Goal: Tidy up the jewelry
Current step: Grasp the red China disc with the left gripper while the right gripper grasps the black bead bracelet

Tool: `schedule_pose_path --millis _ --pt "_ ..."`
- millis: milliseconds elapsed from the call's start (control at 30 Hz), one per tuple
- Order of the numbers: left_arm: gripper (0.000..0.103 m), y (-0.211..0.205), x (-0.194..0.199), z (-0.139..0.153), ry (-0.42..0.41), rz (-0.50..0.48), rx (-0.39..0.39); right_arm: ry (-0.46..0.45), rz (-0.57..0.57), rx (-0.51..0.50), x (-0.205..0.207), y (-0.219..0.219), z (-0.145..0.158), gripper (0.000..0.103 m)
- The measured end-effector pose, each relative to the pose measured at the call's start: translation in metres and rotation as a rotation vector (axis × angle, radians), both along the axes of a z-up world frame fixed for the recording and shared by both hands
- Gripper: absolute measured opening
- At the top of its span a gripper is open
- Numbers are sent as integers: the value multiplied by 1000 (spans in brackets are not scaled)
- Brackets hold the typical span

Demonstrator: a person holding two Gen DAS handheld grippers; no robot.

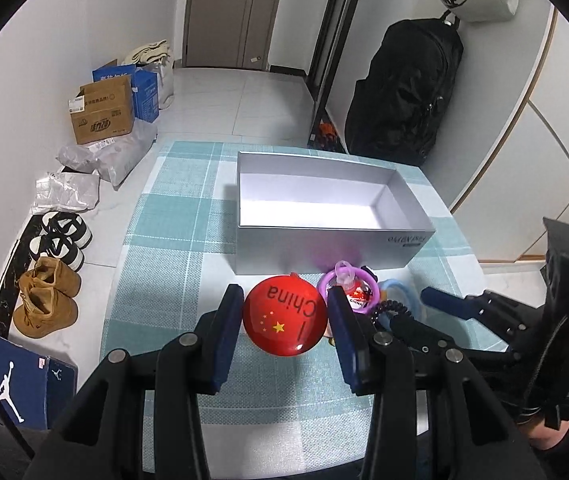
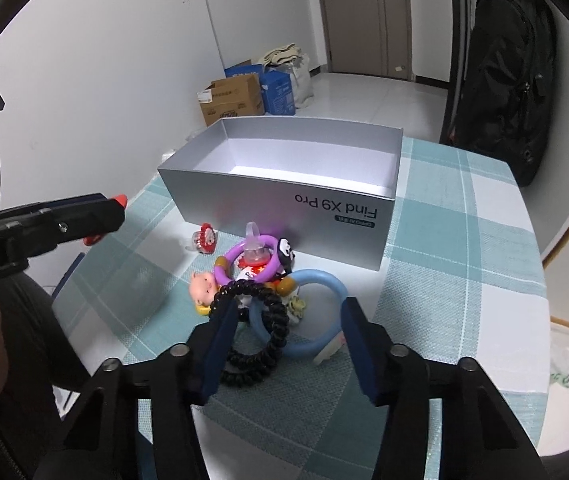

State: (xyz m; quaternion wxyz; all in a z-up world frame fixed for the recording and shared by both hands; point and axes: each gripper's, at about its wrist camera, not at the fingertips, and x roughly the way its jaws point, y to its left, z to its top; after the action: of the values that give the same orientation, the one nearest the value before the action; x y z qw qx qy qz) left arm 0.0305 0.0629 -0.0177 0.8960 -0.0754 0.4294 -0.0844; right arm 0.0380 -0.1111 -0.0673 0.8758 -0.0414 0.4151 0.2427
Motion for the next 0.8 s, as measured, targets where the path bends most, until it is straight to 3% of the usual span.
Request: schedule_pose_path --millis 67,267,533,800 --pt "37 0 -1 0 2 1 -8 10 12 -2 3 1 -2 30" --pt "37 -3 0 0 2 -1 -10 26 28 0 3 4 -5 10" --pt "37 -8 2 -3 16 -6 -1 54 28 35 3 -2 -2 9" --pt "37 -9 5 -2 12 -6 -27 8 16 118 -1 -14 18 9"
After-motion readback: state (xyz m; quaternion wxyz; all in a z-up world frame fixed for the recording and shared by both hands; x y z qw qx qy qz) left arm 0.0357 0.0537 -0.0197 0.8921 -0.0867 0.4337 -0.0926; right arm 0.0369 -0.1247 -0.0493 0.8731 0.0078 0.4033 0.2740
